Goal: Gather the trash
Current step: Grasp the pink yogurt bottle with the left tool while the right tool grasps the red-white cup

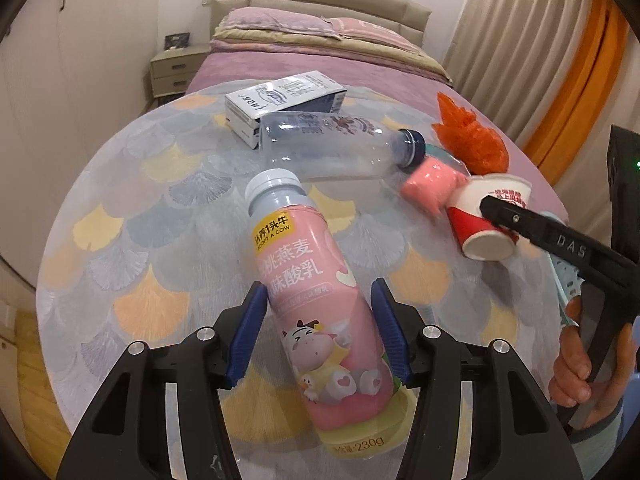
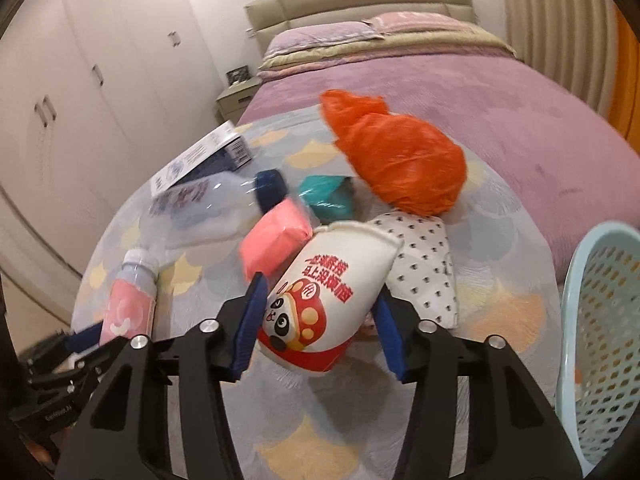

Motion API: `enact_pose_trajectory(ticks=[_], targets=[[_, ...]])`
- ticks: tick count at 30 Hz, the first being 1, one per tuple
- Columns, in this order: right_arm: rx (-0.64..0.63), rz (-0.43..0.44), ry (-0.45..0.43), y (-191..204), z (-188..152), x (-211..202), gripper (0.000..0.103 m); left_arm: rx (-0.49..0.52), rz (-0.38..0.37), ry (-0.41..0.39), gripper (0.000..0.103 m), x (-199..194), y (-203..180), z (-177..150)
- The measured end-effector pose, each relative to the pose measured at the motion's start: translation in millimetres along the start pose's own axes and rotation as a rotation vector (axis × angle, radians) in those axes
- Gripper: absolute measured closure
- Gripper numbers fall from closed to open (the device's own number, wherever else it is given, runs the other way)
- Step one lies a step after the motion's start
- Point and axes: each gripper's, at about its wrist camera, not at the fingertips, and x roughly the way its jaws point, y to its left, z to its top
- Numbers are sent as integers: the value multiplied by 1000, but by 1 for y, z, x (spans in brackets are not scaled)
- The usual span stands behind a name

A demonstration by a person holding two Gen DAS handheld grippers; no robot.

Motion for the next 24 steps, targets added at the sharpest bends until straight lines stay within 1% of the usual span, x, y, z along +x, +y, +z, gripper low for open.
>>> enact_pose_trajectory(ticks=[3, 4, 7, 9, 12, 15, 16, 20, 24], targets=[[-75, 7, 6, 15, -8, -7, 64, 2, -7, 2, 51, -2, 1, -3], [-96, 17, 16, 20, -11, -8, 64, 3, -8, 1, 50, -2, 1, -4], [-101, 24, 31, 26, -15, -4, 63, 4, -10, -1, 50, -3, 2, -5], [-90, 25, 28, 28, -16, -2, 63, 4, -11, -3, 50, -2, 1, -6], [-42, 59, 44, 25, -14, 3, 61, 1, -15, -3, 49, -1, 2, -6], [25, 105, 62, 17, -14, 8, 59, -6, -21, 12, 45, 2, 3, -8], [33, 108, 62, 17, -14, 8, 59, -5, -19, 18, 44, 4, 3, -9], [62, 102, 71, 14, -13, 8, 58, 1, -10, 44, 45, 13, -2, -14], [62, 79, 72, 11, -12, 6, 58, 1, -6, 46, 48, 13, -4, -17]])
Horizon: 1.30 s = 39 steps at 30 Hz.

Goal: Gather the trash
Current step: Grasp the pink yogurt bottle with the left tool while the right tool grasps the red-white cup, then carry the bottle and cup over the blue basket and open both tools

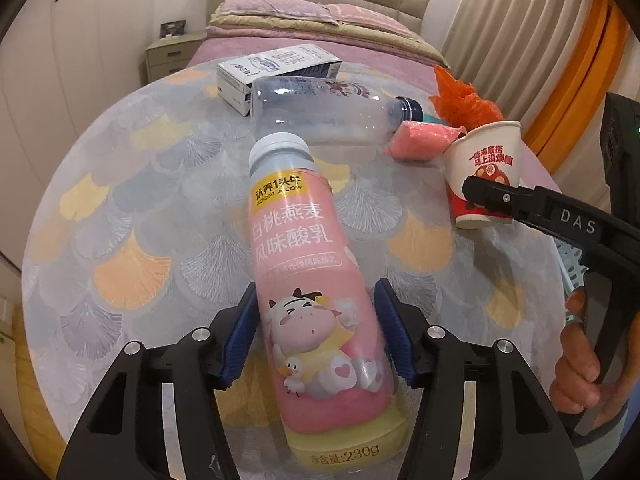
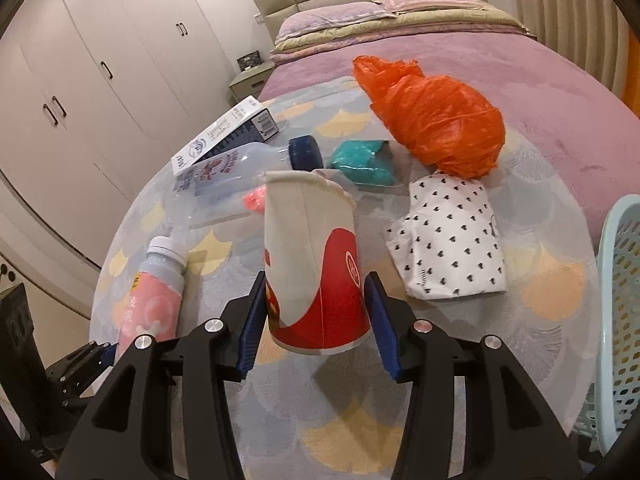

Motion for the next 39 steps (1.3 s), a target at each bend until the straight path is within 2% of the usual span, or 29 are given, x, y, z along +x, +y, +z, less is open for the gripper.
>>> enact_pose_trajectory(ticks=[6, 14, 22, 33, 39], targets=[[-18, -40, -19, 0, -2, -8, 59, -1, -8, -26, 51, -8, -2, -2], [-18, -35, -93, -4, -3, -44, 59, -2, -111, -83, 55, -29, -12, 1], [-6, -81, -175, -22, -11, -89, 59, 28, -162, -108, 55, -37, -36, 3], [58, -149, -265, -63, -23, -140, 59, 161, -233, -155, 55, -46, -106, 18], [131, -194, -310, -105, -32, -170, 59, 259, -274, -160, 55, -43, -162, 23]])
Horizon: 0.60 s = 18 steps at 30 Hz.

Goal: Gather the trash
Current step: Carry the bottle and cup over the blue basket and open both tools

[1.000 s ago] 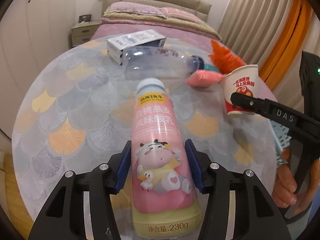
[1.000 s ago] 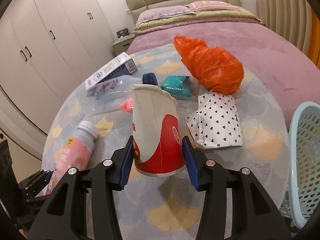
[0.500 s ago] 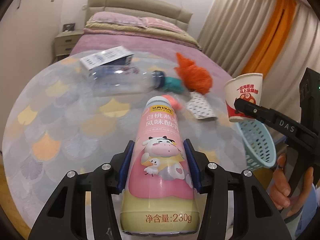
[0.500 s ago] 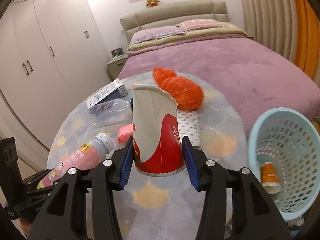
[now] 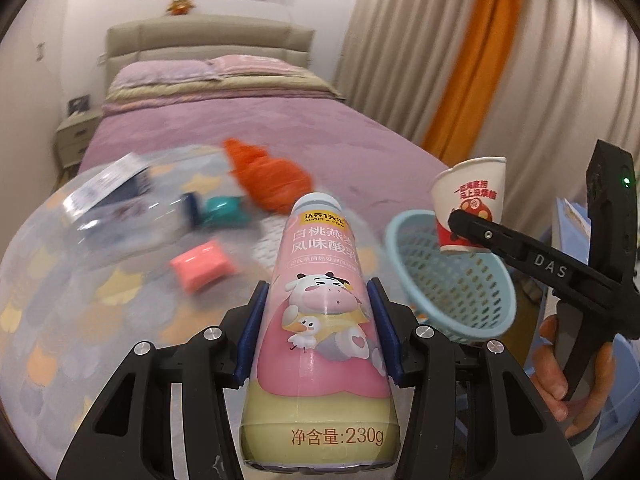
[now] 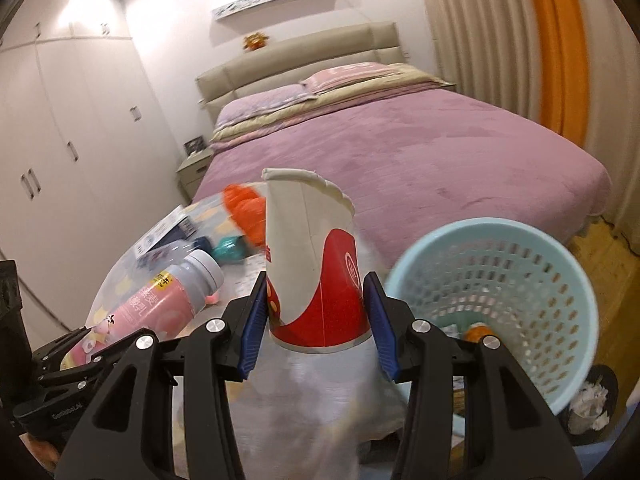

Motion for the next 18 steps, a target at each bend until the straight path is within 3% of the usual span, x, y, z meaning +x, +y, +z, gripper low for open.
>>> enact_pose_trajectory(ticks=[8, 18], targets=[[107, -83, -2, -66, -2, -13, 59, 69, -107, 65, 55, 41, -62, 11], [229, -153, 34, -134, -14, -13, 59, 105, -153, 115, 55, 101, -107, 24]])
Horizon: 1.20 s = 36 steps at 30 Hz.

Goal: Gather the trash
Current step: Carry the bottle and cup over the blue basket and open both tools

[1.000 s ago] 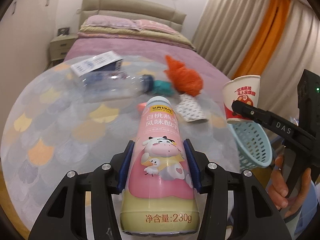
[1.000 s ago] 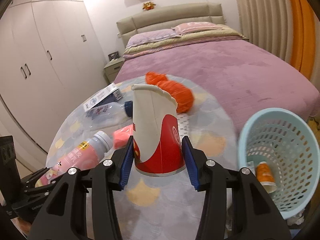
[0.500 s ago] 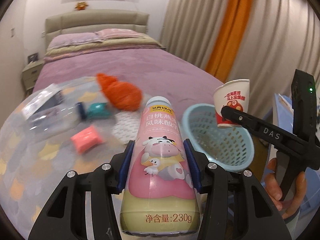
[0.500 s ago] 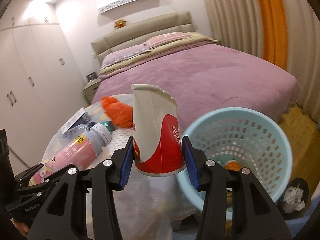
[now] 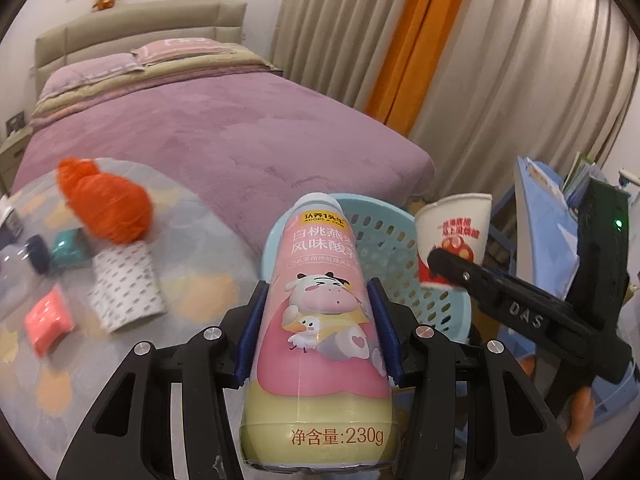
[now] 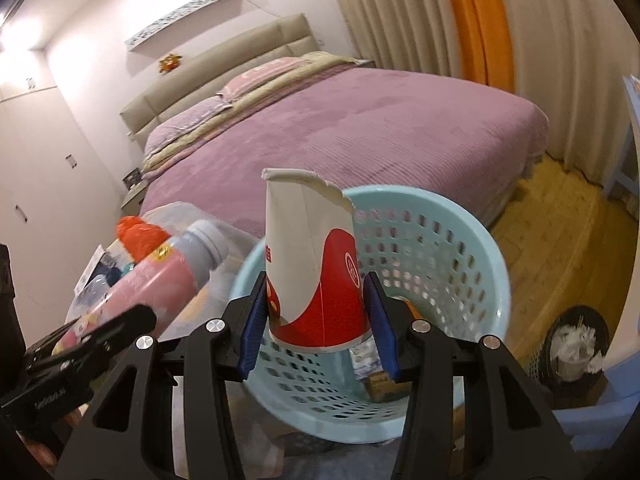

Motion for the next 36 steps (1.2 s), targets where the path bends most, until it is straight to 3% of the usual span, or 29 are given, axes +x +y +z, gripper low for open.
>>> enact_pose_trajectory(ticks=[10, 19, 23, 31, 34, 36], targets=[[101, -47, 90, -36, -6, 30, 59, 3, 0, 116, 55, 68, -9, 2], [123, -70, 129, -56, -10, 49, 59, 17, 0, 180, 55, 97, -22, -5], [123, -70, 138, -58, -11, 54, 59, 11, -4, 167, 45, 96, -23, -3], [119, -58, 169, -51, -14, 66, 58, -31, -6, 144, 45, 76, -7, -9], [125, -64, 164, -49, -16, 64, 45, -48, -5, 119, 44, 60, 1, -12], [121, -62, 152, -45, -16, 59, 44, -59, -10, 101, 40, 52, 5, -14]])
